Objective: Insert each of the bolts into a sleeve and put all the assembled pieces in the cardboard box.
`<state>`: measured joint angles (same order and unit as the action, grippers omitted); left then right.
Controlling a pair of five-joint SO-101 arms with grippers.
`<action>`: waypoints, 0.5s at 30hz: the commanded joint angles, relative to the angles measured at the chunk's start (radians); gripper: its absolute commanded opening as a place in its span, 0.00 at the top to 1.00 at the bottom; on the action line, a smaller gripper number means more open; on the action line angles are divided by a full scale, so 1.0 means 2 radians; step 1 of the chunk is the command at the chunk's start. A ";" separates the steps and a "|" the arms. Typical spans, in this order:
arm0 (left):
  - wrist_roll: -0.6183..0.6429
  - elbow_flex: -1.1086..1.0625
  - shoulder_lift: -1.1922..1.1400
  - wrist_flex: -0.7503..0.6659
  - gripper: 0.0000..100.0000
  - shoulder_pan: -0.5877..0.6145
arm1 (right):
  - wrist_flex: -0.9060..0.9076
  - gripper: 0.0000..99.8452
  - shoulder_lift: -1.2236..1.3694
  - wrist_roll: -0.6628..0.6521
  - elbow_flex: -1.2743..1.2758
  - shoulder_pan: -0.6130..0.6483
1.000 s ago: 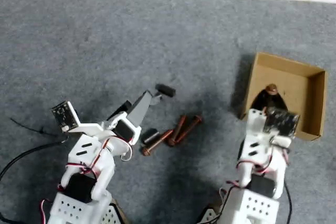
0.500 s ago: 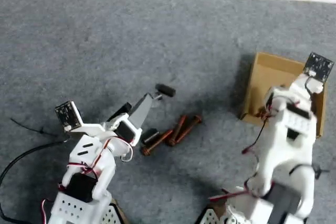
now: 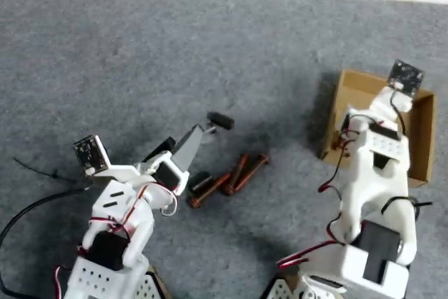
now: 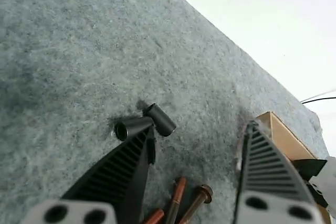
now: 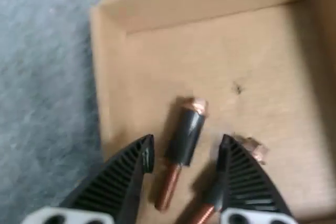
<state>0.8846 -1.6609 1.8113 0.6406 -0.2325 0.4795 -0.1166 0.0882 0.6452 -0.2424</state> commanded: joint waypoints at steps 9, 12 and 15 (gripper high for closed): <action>-0.003 0.004 0.004 -0.002 0.75 0.008 | 0.004 0.82 -0.257 0.001 0.152 0.132; -0.003 0.005 0.004 -0.002 0.75 0.009 | 0.004 0.82 -0.334 0.000 0.219 0.205; 0.000 0.008 0.005 -0.003 0.75 0.030 | 0.003 0.82 -0.405 -0.047 0.277 0.278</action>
<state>0.8846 -1.6609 1.8113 0.6406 -0.2217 0.4841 -0.7779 0.0729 1.1331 0.1857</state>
